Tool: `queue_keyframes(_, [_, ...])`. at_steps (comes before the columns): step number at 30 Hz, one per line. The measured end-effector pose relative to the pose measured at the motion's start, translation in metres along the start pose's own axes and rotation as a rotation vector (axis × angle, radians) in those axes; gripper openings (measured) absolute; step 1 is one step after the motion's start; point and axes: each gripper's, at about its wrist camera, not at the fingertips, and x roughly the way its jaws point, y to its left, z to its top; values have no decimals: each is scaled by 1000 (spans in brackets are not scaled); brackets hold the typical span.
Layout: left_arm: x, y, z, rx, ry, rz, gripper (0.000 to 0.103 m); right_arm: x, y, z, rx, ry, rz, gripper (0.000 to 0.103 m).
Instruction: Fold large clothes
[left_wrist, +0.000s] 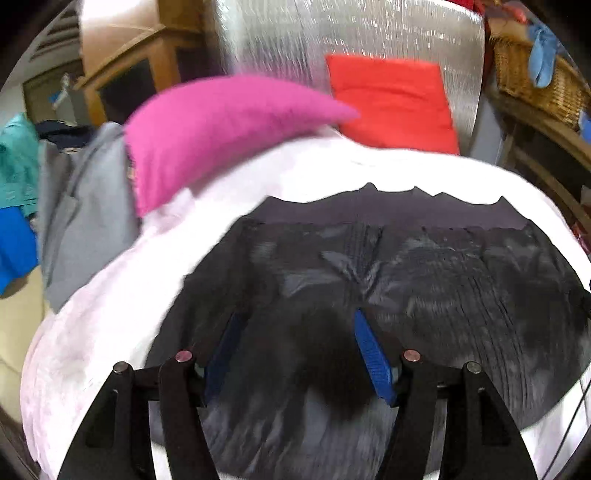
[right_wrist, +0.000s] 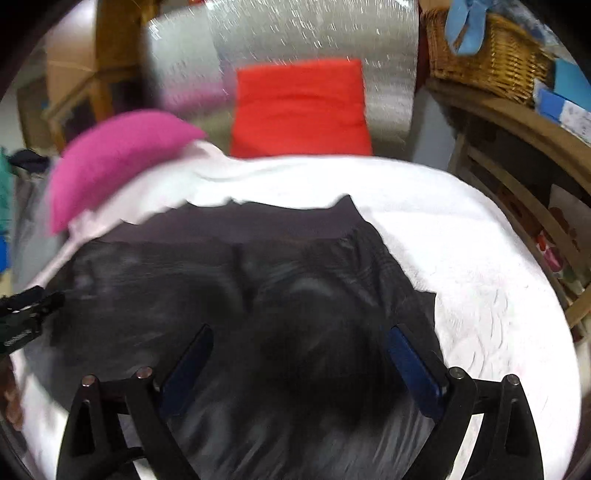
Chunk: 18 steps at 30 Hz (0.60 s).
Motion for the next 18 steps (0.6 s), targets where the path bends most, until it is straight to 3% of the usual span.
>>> queue_keyframes(3, [-6, 8, -19, -39, -7, 34, 65, -5, 13, -26, -23, -22, -7, 97])
queue_keyframes(7, [35, 17, -43, -27, 126, 114, 68, 29, 6, -50, -8, 70, -52, 98])
queue_keyframes(10, [17, 19, -39, -15, 114, 121, 68, 18, 4, -46, 10, 73, -66, 98])
queue_keyframes(14, [-19, 20, -36, -74, 34, 78, 68, -19, 11, -33, 31, -7, -22, 98])
queue_keyframes(18, [-24, 6, -43, -26, 20, 86, 68, -21, 29, -32, -5, -10, -7, 98])
